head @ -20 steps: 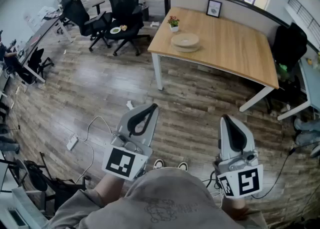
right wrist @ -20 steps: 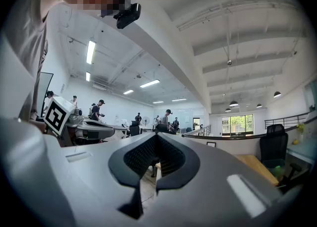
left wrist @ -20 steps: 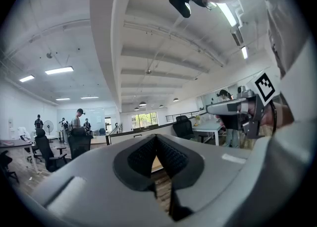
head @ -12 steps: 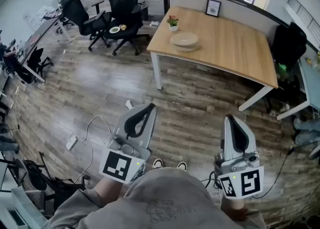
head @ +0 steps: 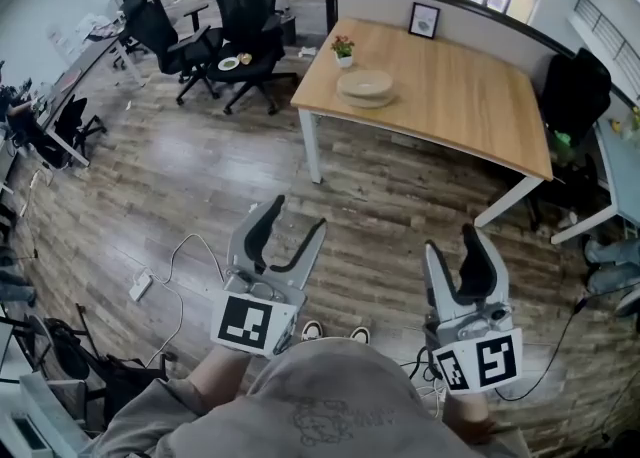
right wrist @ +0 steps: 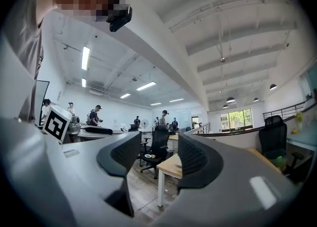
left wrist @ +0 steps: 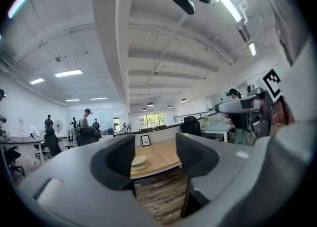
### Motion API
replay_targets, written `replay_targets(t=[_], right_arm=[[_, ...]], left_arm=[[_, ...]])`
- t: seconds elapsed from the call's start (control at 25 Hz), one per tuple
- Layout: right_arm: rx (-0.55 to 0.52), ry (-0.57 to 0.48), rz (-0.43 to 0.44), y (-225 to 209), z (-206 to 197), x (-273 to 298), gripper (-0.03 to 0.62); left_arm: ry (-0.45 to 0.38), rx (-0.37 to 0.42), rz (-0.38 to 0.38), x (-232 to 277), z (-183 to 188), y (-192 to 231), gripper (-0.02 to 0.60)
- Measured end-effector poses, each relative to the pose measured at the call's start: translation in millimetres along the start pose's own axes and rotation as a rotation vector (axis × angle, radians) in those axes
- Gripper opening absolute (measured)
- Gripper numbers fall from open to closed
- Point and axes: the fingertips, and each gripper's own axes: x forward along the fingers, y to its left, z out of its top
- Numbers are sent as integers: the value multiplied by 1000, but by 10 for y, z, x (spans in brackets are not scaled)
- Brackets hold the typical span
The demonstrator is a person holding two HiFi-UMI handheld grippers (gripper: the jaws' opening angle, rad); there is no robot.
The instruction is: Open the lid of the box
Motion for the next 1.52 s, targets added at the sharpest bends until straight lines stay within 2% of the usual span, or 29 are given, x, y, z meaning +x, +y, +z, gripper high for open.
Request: replay_targets(t=[0.04,0.08,0.24,0.4,0.6,0.72,0.88,1.2,1.52], right_arm=[[-6,7,-5,-23,-21,-4,227],[-14,15,-8,-43,-40,-10,227],[-24,31,1,-139,-95,-30,227],[-16,30,1,-311,-137,-93,227],[8,-6,-6,-583,-152,-234,229],[49,-49,-18,-744,-128,-310,229],[57,-53,-22,-846,-164,-315,247],[39,-44,-37,-1069,-266,-56,261],[24,-1,-18,-1121,-457,603,259]], left_arm=[[1,-7,-3,18,-2,-19,281],[2,-11,-10,35,-3,-47,296],[-3,-14,-25,104,5,-171,296],[-59,9,-22,164,39,-284,296],[11,11,2,236,-50,-489,296],[8,11,8,300,3,-584,295],[-1,30,20,372,69,-634,295],[14,41,32,609,-4,-515,293],[55,44,24,1092,-242,-108,276]])
